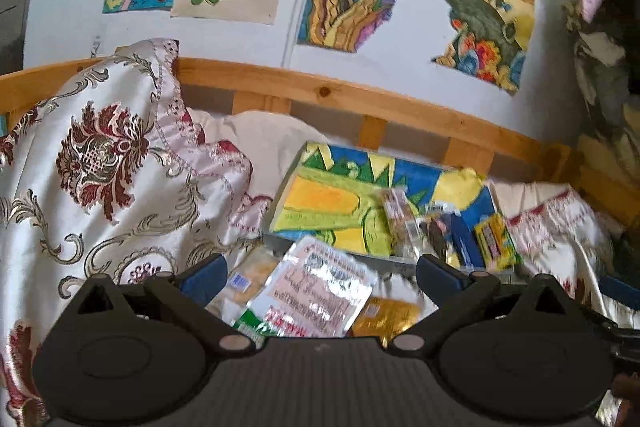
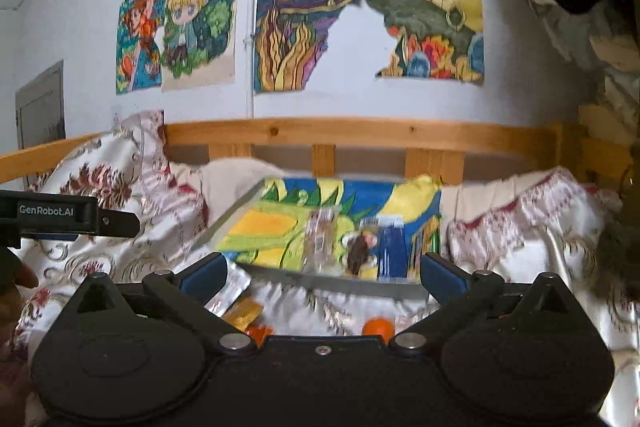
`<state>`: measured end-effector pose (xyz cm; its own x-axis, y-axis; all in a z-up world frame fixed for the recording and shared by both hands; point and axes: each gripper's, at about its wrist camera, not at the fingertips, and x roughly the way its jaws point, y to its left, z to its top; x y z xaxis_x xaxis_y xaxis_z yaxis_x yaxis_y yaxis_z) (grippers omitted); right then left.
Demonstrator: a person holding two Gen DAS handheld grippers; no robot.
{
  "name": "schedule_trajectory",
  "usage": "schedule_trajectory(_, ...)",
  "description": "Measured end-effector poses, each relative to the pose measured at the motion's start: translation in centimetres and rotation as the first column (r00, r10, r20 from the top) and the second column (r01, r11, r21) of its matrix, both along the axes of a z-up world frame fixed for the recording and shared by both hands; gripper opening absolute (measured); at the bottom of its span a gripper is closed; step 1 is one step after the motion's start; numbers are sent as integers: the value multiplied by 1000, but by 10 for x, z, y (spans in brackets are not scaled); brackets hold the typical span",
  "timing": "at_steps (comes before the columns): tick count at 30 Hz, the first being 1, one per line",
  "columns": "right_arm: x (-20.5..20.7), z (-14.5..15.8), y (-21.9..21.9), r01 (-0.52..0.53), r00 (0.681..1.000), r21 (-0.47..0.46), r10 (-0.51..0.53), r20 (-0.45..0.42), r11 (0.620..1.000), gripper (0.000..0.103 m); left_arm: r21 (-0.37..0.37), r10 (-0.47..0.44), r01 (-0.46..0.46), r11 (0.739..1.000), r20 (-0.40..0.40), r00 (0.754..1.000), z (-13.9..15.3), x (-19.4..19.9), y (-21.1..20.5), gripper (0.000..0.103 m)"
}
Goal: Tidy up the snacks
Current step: 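Lift both grippers away from the tray back above the snack pile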
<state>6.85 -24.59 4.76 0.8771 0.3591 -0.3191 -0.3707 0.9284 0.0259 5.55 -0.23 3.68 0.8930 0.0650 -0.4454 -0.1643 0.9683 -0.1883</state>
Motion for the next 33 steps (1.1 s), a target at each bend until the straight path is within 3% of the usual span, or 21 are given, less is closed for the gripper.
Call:
schedule_trajectory(9, -20, -11, 9, 0, 996, -52, -5, -89, 999, 102, 30, -87, 94, 995, -178, 980, -24, -3, -1, 102)
schedule_trajectory(24, -5, -32, 13, 9, 959, -74, -30, -282, 997, 102, 28, -104, 116, 993, -283, 953, -42, 1, 2, 102)
schedule_trajectory(33, -4, -33, 15, 13, 956, -83, -37, -292, 996, 102, 30, -92, 106, 994, -301, 949, -44, 1, 4, 102)
